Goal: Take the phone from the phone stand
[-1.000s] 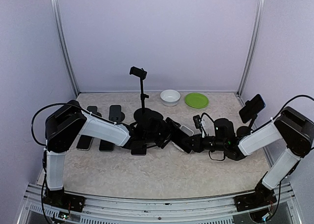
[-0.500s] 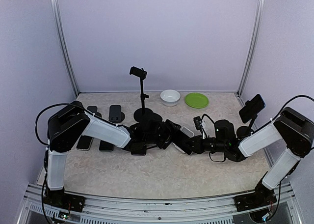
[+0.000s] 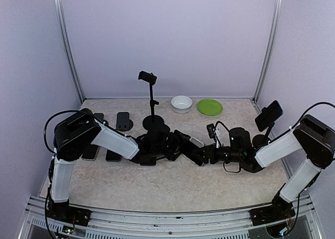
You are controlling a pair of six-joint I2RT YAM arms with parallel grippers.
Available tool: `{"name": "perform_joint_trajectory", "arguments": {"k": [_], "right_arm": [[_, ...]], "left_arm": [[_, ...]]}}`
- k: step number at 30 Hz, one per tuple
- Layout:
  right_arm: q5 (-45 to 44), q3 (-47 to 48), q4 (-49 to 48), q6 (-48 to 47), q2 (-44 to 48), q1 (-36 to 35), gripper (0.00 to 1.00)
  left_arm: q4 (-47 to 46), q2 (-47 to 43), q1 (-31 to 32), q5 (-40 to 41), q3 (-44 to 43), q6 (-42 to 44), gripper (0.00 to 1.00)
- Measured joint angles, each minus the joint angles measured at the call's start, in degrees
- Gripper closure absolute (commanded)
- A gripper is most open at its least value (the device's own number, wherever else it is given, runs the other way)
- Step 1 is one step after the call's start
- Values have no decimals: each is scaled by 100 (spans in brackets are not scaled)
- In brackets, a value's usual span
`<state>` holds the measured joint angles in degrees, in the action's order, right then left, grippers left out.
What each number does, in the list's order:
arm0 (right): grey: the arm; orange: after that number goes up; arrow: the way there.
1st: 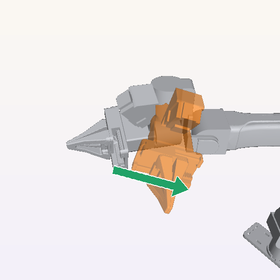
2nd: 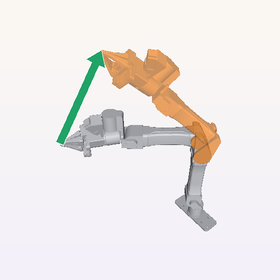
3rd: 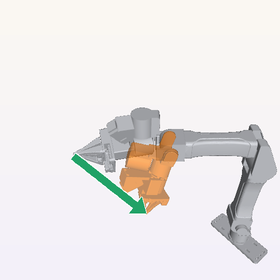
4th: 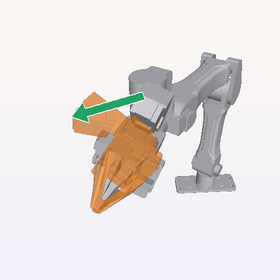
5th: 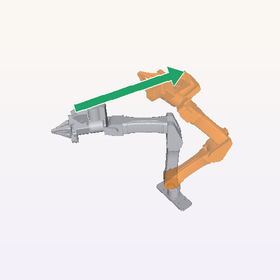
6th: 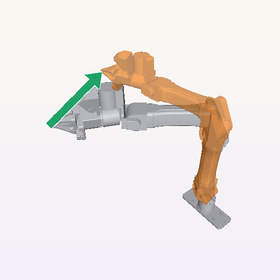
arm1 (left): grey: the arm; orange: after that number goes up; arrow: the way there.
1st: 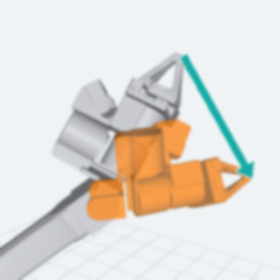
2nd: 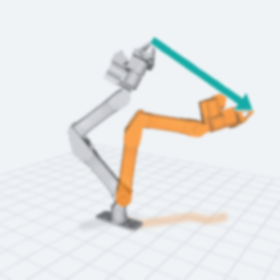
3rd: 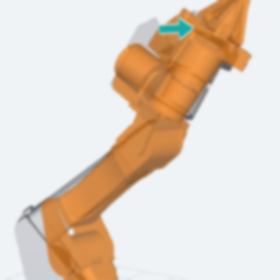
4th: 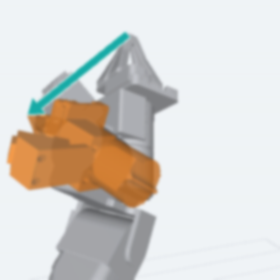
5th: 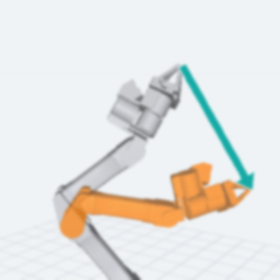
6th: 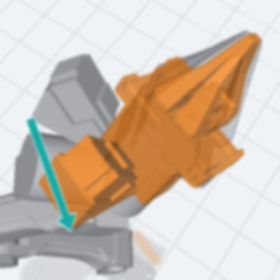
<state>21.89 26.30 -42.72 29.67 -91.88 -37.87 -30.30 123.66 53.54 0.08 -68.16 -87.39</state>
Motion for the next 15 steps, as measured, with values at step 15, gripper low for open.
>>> {"name": "perform_joint_trajectory", "arguments": {"k": [15], "right_arm": [[-315,0,387,-2,800,0,18]], "left_arm": [[525,-323,133,433,-15,623,74]]}}
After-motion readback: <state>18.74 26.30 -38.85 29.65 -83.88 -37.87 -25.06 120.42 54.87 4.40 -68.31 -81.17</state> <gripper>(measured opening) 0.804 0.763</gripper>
